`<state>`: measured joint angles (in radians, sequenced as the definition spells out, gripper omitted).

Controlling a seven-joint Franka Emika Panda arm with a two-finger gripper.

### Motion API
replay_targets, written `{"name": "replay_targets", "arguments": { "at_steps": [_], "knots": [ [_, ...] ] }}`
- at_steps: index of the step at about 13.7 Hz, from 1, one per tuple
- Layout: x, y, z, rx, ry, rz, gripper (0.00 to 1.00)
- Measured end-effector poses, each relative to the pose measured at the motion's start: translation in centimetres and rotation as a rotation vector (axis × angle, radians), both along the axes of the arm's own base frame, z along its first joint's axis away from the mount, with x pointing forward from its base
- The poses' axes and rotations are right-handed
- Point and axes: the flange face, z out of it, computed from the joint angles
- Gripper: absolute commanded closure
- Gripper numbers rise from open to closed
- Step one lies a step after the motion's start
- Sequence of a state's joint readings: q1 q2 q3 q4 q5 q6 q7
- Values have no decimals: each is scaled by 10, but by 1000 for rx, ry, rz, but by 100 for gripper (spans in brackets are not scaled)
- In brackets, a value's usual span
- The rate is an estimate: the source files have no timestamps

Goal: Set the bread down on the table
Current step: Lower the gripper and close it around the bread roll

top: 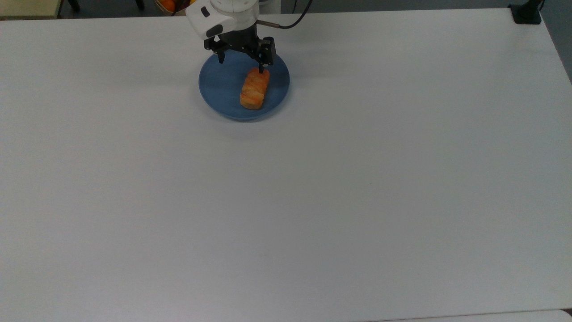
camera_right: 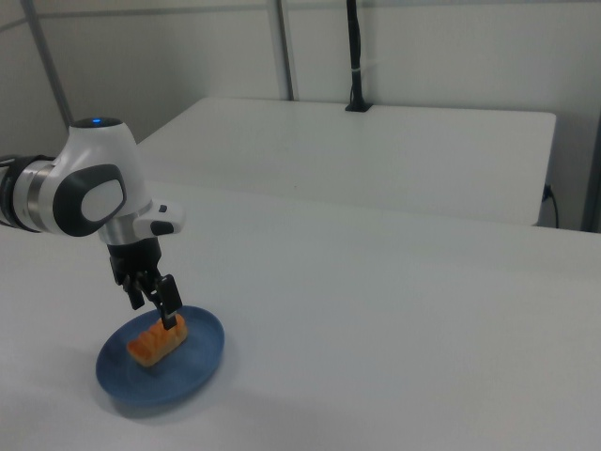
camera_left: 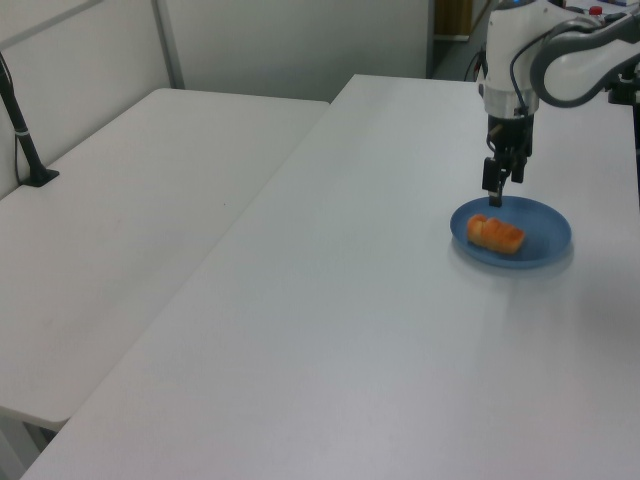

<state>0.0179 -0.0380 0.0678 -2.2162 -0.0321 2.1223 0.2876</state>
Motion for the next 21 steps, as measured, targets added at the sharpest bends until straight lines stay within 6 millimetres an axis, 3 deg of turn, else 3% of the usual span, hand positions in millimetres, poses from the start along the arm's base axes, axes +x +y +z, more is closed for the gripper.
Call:
{"name": "replay_targets", "arguments": {
  "at_steps": [8,11,13,16,21],
  "knots": [
    [7,17,-49,4,13,-44,3],
    [9,18,-62,5,25,-46,26],
    [10,22,-67,7,22,-39,56],
    [10,25,-68,7,24,-35,87],
    [9,25,-67,5,37,-26,88]
  ]
}}
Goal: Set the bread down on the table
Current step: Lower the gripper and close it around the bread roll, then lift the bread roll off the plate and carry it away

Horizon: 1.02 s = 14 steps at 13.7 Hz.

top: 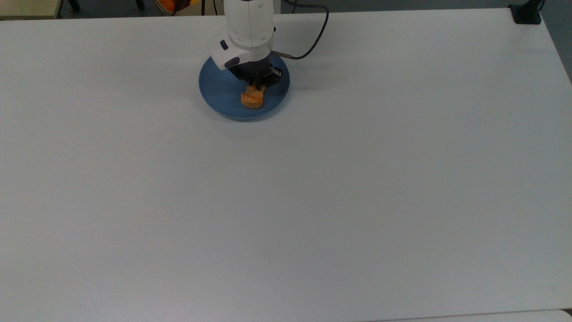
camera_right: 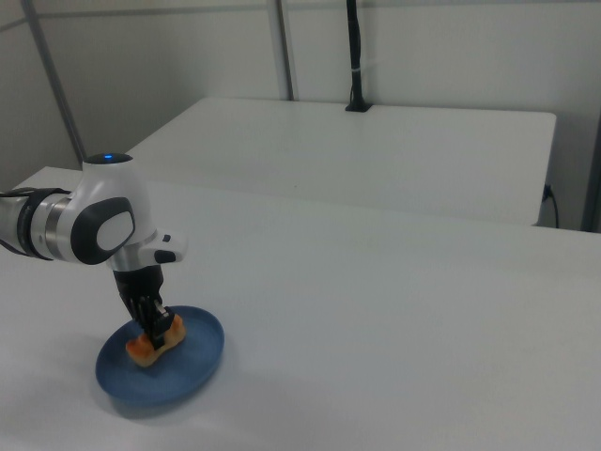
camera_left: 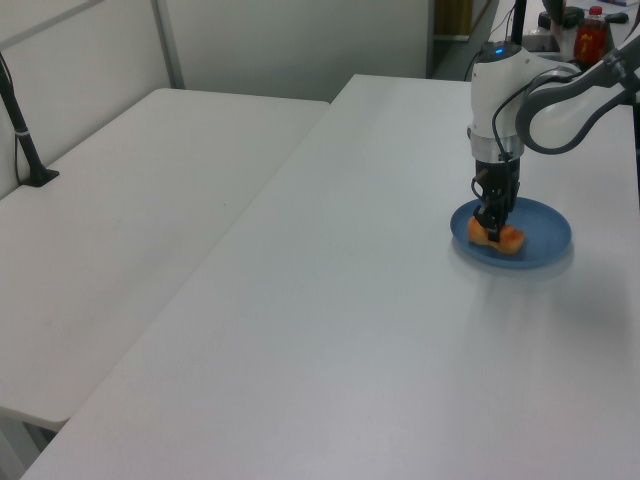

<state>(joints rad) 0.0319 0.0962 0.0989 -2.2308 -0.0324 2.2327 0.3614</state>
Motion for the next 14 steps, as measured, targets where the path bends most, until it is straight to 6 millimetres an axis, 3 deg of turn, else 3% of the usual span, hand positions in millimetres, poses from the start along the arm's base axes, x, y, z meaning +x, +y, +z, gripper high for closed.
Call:
{"name": "replay_targets", "arguments": {
  "at_steps": [3,9,14],
  "knots": [
    [-1,-2,12,-4,38,39,88],
    [34,-21,100,8,-33,127,88],
    [65,-33,144,10,-132,131,88]
  ]
}}
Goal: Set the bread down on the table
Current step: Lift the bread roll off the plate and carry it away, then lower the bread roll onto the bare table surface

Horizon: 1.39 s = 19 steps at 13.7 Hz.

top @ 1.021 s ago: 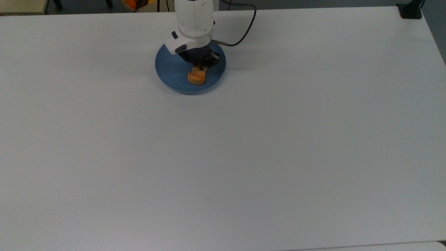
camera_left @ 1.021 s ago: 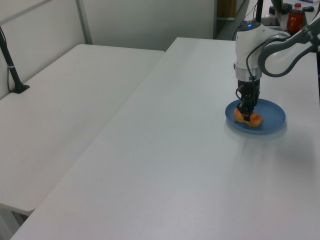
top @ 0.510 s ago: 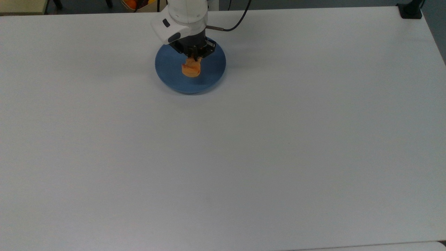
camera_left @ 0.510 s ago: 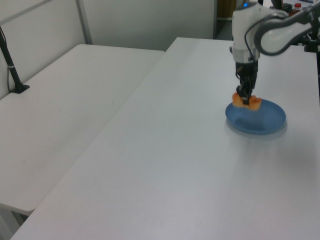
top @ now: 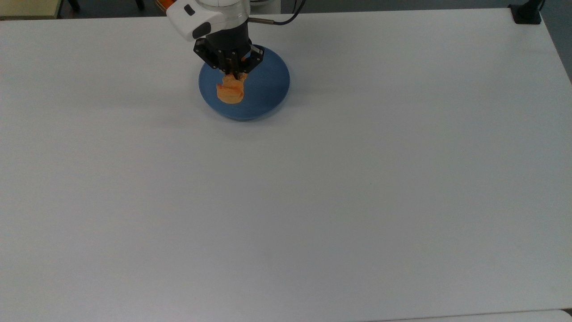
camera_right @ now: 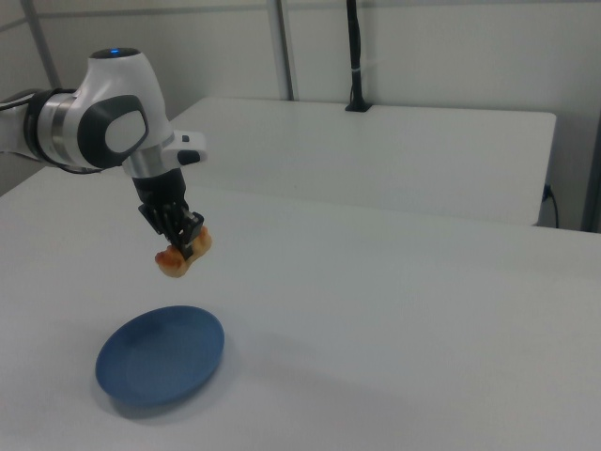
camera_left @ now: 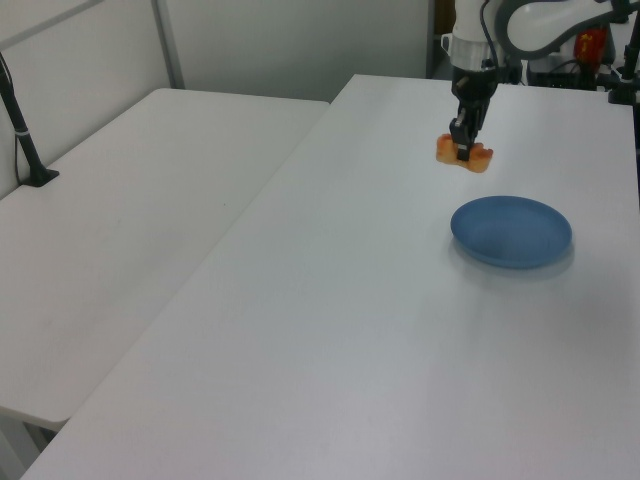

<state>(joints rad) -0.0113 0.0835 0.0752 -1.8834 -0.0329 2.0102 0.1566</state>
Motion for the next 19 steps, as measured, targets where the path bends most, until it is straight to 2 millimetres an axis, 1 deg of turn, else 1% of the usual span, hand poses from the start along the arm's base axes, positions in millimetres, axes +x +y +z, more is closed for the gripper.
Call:
{"name": "replay_targets", "arguments": {
  "at_steps": [2,3,6,7,9,10,11,13,15,19],
  "knots": [
    [17,0,1,4,-13,0,86],
    [30,0,-2,8,-19,0,86],
    [58,2,-8,15,-32,3,86],
    [71,3,-11,18,-40,6,86],
    [86,4,-19,22,-44,9,86],
    [94,4,-25,24,-42,9,86],
    [104,5,-37,27,-36,11,86],
    [117,10,-54,30,-27,17,84],
    [126,16,-69,33,-17,23,84],
    [140,22,-90,39,-10,30,84]
  ]
}}
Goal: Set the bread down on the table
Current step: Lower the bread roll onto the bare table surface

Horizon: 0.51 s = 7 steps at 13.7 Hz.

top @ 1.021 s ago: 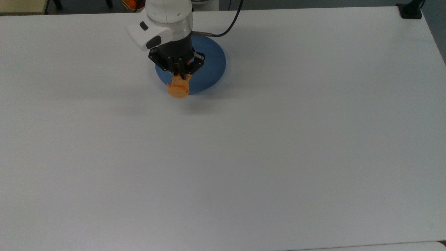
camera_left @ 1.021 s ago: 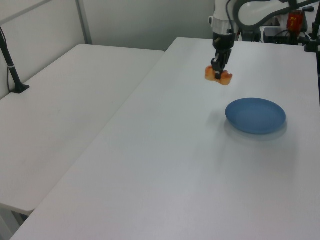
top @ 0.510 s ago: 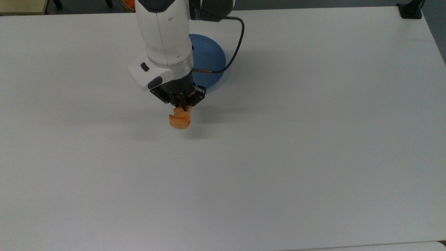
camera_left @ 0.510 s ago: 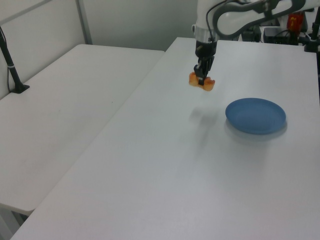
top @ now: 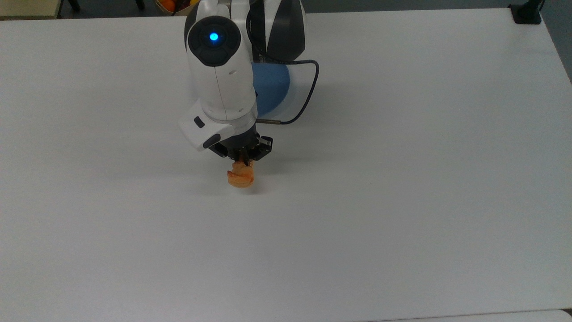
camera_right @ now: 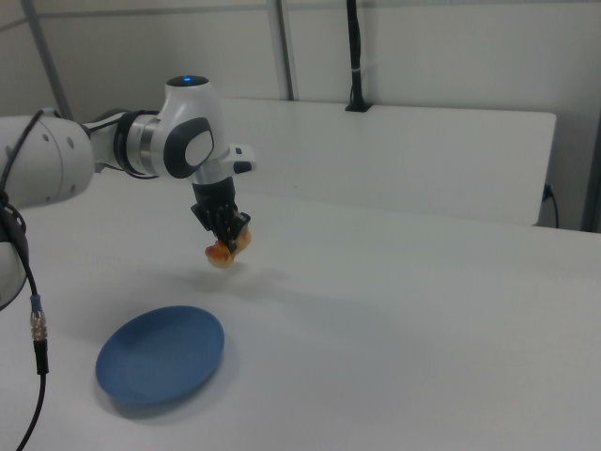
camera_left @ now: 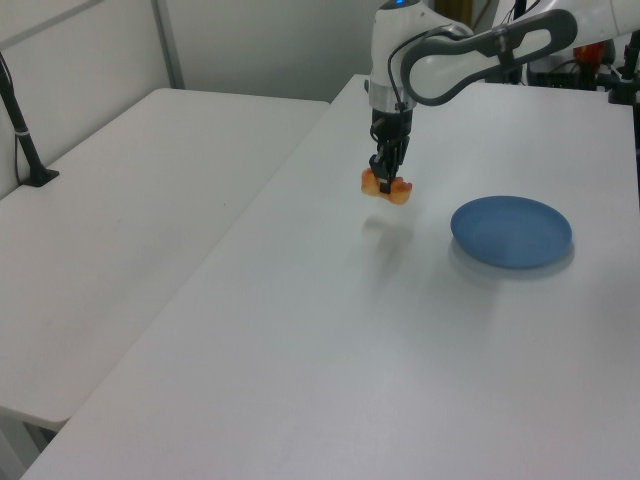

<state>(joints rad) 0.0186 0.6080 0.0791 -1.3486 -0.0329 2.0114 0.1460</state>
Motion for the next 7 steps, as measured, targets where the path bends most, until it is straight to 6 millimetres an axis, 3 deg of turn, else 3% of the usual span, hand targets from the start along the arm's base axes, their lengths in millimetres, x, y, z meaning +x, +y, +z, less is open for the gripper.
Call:
{"name": "replay_targets", "arguments": {
  "at_steps": [7],
  "knots": [
    [18,13,-44,12,-39,13,79]
  ]
}}
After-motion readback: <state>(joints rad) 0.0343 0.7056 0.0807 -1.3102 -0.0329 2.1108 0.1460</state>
